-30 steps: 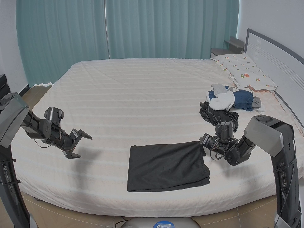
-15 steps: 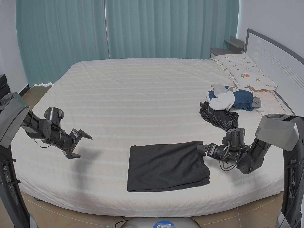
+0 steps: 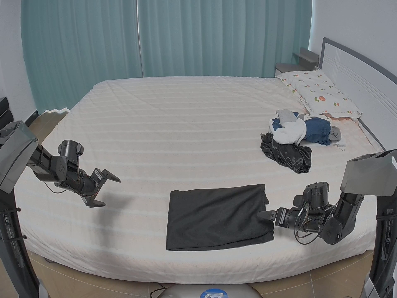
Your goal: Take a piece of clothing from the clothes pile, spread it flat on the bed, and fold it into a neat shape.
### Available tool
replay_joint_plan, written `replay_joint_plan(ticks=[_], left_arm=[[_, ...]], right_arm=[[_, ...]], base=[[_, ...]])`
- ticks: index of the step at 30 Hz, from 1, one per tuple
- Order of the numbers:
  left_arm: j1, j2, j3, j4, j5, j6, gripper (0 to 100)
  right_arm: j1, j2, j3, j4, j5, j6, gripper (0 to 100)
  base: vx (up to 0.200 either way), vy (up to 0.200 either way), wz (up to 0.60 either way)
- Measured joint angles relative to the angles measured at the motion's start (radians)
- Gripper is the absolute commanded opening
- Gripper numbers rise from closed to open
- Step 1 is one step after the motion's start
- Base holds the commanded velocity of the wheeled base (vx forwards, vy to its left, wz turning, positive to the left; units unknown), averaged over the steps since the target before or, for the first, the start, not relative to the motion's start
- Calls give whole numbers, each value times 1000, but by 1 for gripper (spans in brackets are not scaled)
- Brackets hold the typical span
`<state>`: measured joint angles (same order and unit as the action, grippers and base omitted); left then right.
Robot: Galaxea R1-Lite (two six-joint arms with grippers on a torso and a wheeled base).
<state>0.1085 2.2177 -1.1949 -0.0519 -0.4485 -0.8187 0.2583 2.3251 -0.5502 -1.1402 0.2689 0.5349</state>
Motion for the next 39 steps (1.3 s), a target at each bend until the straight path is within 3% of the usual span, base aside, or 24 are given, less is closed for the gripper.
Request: replay_joint_plan(ticks=[1, 2, 37, 38, 39], left_arm=[[0, 0, 0, 0, 0, 0, 100], [0, 0, 0, 0, -1, 0, 100], [0, 0, -1, 0, 0, 0, 100], [0, 0, -1, 0, 0, 0, 100], [0, 0, -1, 0, 0, 0, 100]], right_arm=[[5, 5, -4, 0, -1, 0, 100], [10, 10, -8, 0, -3, 1, 0], [17, -61, 182, -44, -12, -50, 0], [17, -60, 183, -43, -12, -53, 100], [17, -59, 184, -43, -12, -56, 100]], base=[[0, 0, 0], [0, 0, 0], [0, 0, 0], [0, 0, 0], [0, 0, 0]])
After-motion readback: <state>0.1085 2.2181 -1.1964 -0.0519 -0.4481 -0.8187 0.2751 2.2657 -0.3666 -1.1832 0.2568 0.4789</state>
